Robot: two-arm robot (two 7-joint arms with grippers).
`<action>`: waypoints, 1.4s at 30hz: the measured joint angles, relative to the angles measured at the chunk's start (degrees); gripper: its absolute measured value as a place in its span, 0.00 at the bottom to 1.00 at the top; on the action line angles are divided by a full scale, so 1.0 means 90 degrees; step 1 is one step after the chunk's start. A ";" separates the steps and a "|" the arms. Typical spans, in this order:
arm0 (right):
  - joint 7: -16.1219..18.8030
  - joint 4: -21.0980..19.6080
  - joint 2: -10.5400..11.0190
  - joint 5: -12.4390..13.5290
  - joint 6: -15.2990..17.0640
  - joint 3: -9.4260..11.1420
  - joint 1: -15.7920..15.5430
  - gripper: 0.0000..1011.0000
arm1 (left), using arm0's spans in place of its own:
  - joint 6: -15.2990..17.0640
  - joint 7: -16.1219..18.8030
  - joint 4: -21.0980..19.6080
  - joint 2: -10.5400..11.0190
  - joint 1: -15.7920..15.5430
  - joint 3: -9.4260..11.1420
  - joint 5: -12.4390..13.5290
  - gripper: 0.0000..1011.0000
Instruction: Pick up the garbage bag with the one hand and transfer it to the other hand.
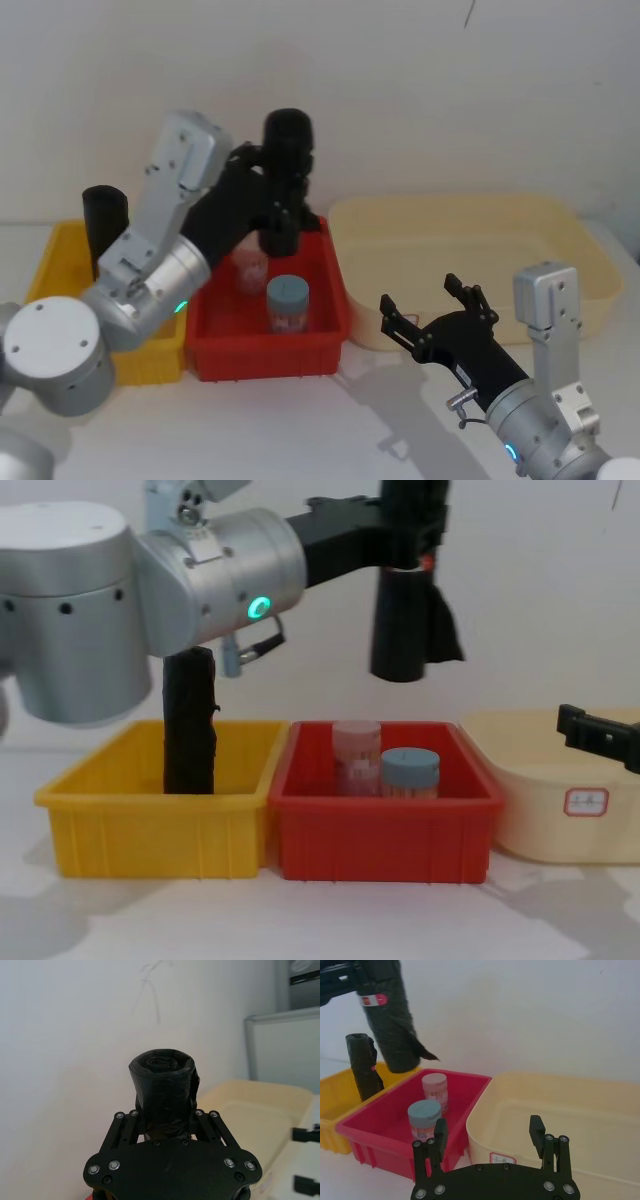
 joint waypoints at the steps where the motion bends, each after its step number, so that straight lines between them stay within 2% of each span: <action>1: 0.0000 0.0000 0.0000 0.0000 0.0000 0.0000 0.0000 0.99 | -0.0057 -0.0113 0.0091 -0.0053 -0.0054 0.0041 -0.0053 0.41; 11: 0.0000 0.0000 0.0000 0.0000 0.0000 0.0000 0.0000 0.99 | -0.0396 -0.0821 0.0704 -0.0361 -0.0338 0.0269 -0.0449 0.41; 18: 0.0000 0.0000 0.0000 0.0000 0.0000 0.0000 0.0000 0.99 | -0.0565 -0.1138 0.0992 -0.0492 -0.0437 0.0362 -0.0683 0.41; 37: 0.0002 0.0000 -0.0001 -0.0007 -0.0006 0.0001 0.0000 0.99 | -0.0698 -0.1369 0.1211 -0.0556 -0.0484 0.0459 -0.0962 0.41; 42: 0.0017 0.0008 0.0002 -0.0080 -0.0130 -0.0001 0.0000 0.99 | -0.0708 -0.1390 0.1230 -0.0558 -0.0487 0.0470 -0.0993 0.41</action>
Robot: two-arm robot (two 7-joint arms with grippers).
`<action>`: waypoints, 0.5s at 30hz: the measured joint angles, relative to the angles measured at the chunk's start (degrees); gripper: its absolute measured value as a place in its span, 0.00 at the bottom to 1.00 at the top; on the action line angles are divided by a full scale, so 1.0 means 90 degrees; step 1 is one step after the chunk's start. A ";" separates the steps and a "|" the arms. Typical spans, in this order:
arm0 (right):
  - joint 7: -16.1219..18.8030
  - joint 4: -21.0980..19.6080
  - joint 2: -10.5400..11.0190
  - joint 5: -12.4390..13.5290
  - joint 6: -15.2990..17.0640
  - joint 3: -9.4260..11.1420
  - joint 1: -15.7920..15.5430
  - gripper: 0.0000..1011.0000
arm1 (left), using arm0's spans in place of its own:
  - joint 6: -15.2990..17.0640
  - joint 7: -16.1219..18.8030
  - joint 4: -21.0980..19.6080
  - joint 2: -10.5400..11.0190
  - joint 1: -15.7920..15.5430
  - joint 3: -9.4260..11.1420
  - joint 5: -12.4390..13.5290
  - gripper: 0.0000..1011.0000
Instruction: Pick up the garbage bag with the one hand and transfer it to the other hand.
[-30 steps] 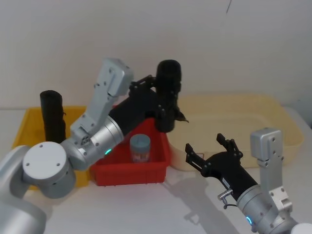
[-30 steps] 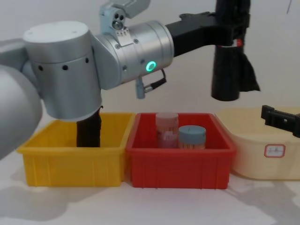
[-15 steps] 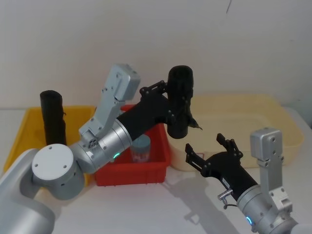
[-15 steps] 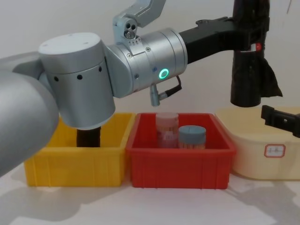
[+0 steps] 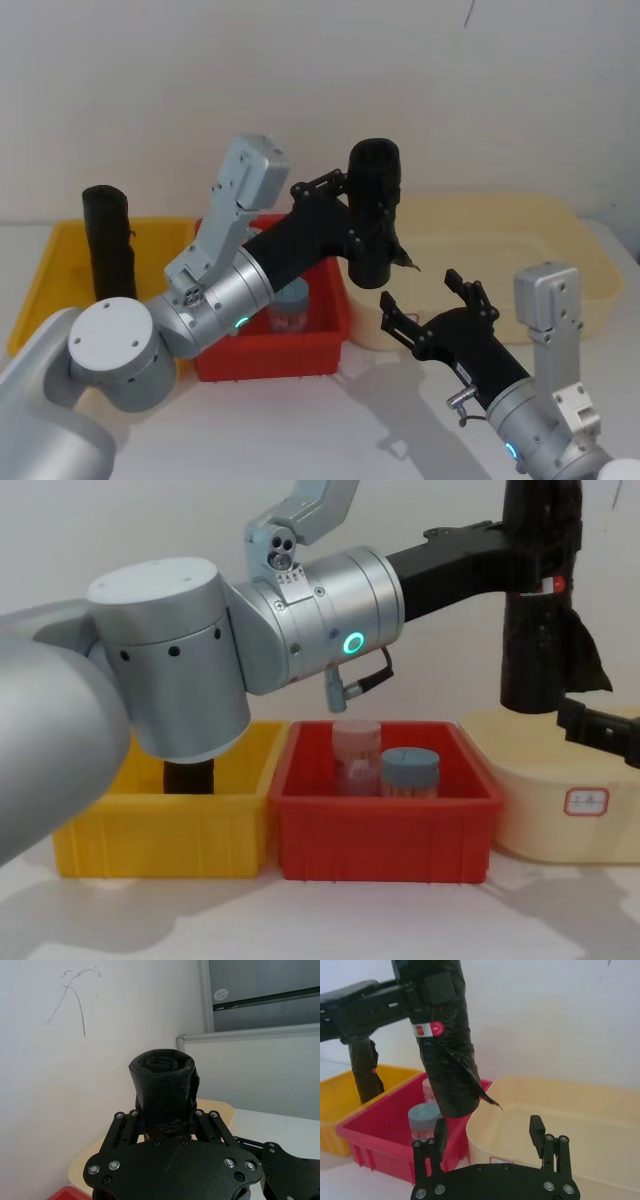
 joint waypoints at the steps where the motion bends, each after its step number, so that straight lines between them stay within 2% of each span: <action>1: 0.0006 0.0006 0.0004 -0.0038 -0.0065 -0.0002 0.0002 0.99 | -0.0001 -0.0002 0.0002 -0.0001 -0.0001 0.0001 -0.0003 0.41; 15: 0.0165 0.0063 0.0077 -0.0497 -0.0814 -0.0110 0.0102 0.99 | -0.0012 -0.0025 0.0023 -0.0006 -0.0007 0.0013 -0.0040 0.41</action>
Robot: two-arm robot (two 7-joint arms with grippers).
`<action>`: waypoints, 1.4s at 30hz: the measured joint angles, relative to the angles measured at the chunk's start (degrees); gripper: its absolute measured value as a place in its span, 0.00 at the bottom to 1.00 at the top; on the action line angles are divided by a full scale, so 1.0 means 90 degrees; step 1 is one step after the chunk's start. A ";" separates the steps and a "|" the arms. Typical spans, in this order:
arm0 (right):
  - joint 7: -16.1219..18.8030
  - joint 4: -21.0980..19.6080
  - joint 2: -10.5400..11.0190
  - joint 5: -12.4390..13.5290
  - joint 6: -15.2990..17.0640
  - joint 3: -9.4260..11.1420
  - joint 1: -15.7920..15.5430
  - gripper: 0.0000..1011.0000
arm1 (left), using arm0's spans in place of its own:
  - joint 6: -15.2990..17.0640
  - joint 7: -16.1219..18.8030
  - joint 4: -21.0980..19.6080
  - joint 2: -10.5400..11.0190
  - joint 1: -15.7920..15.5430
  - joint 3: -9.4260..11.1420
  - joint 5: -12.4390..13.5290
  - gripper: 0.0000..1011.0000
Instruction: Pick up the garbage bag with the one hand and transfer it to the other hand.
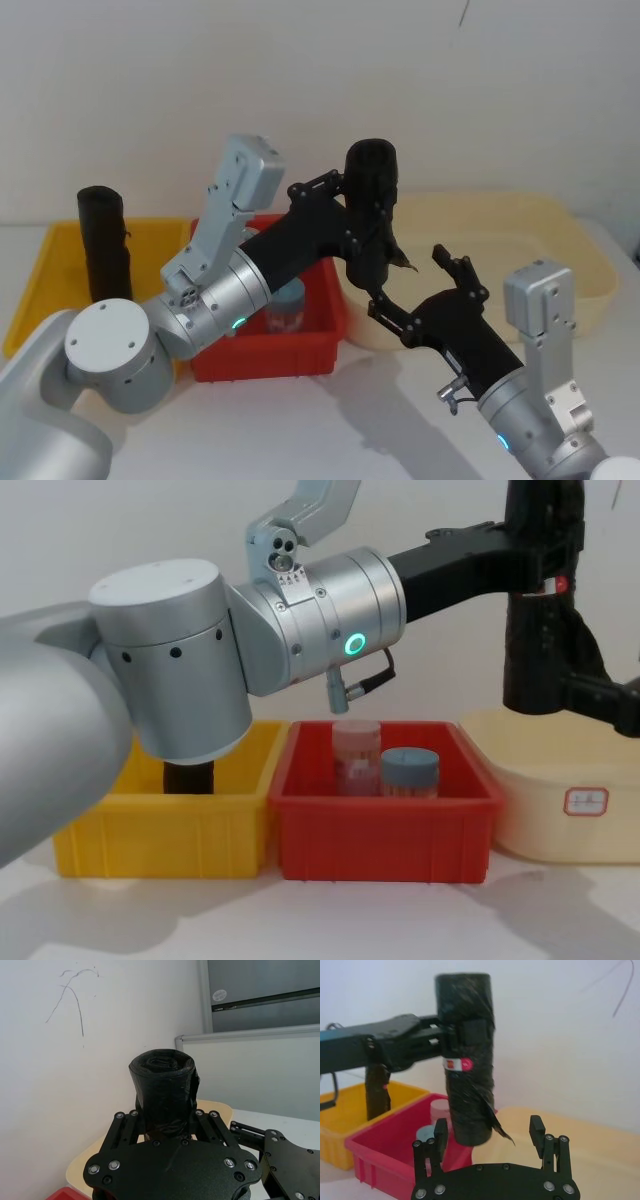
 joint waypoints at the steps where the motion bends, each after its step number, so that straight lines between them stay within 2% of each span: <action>1: 0.0023 0.0003 0.0002 -0.0038 -0.0040 -0.0021 0.0021 0.99 | -0.0001 0.0000 0.0001 0.0000 0.0000 0.0001 -0.0001 0.41; 9: 0.0162 0.0038 -0.0004 -0.0206 -0.0166 -0.0141 0.0137 0.99 | -0.0005 -0.0005 0.0006 0.0000 0.0000 0.0004 -0.0009 0.41; 27: 0.0494 0.0335 -0.0106 -0.0517 -0.0201 -0.0414 0.0514 0.99 | -0.0005 -0.0008 0.0009 0.0000 0.0000 0.0003 -0.0015 0.41; 42: 0.0542 0.0672 -0.0320 -0.0651 -0.0197 -0.0438 0.0834 0.99 | -0.0004 -0.0005 0.0009 0.0000 0.0000 0.0001 -0.0014 0.41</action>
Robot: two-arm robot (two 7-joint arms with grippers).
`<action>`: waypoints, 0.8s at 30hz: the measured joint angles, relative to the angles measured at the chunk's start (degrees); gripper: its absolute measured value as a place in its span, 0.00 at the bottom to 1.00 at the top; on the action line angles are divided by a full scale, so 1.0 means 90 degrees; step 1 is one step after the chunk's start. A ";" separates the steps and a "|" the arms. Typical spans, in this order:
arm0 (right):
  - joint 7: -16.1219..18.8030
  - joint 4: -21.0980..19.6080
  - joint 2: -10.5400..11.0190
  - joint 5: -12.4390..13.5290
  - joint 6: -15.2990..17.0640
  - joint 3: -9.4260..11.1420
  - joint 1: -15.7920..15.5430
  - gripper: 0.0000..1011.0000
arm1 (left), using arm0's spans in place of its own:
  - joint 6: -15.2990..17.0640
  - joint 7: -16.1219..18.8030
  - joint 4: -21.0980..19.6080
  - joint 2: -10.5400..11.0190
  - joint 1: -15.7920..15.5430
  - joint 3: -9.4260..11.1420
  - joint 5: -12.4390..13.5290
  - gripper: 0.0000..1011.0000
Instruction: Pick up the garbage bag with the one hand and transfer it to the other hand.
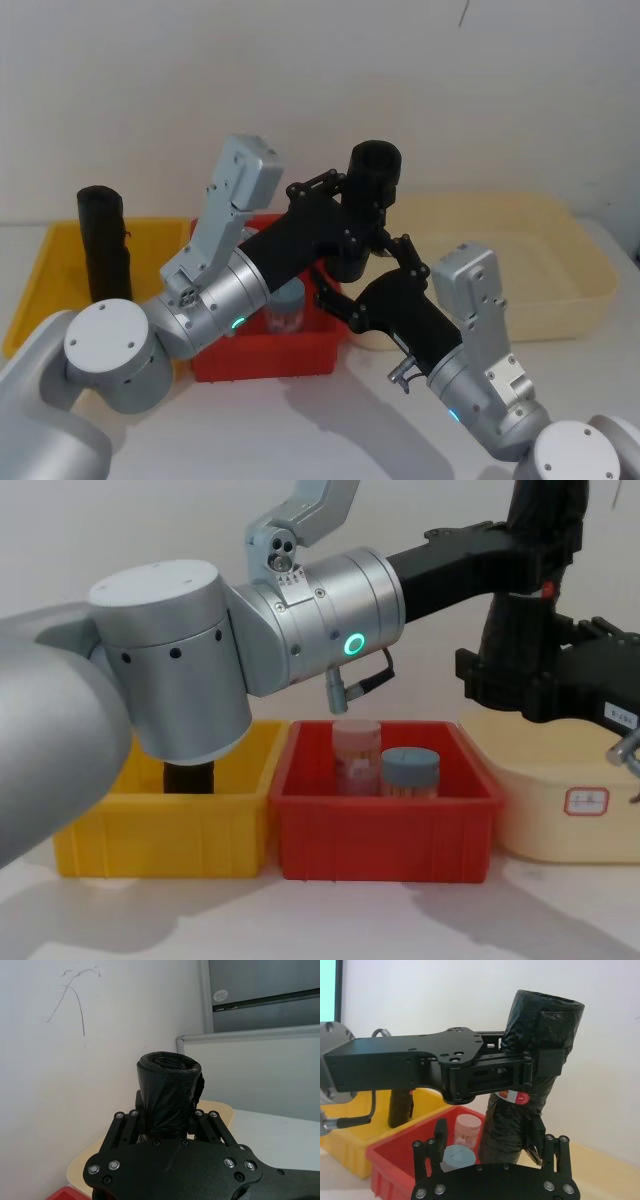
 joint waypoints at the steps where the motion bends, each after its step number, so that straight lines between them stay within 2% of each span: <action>1: -0.0004 0.0031 -0.0024 -0.0009 0.0006 0.0010 0.0027 0.99 | 0.0000 0.0000 0.0000 0.0000 0.0000 0.0001 0.0000 0.41; 24: -0.0142 0.0293 -0.0244 -0.0044 0.0100 0.0302 0.0124 0.99 | 0.0000 -0.0010 0.0000 -0.0001 0.0000 0.0005 0.0000 0.41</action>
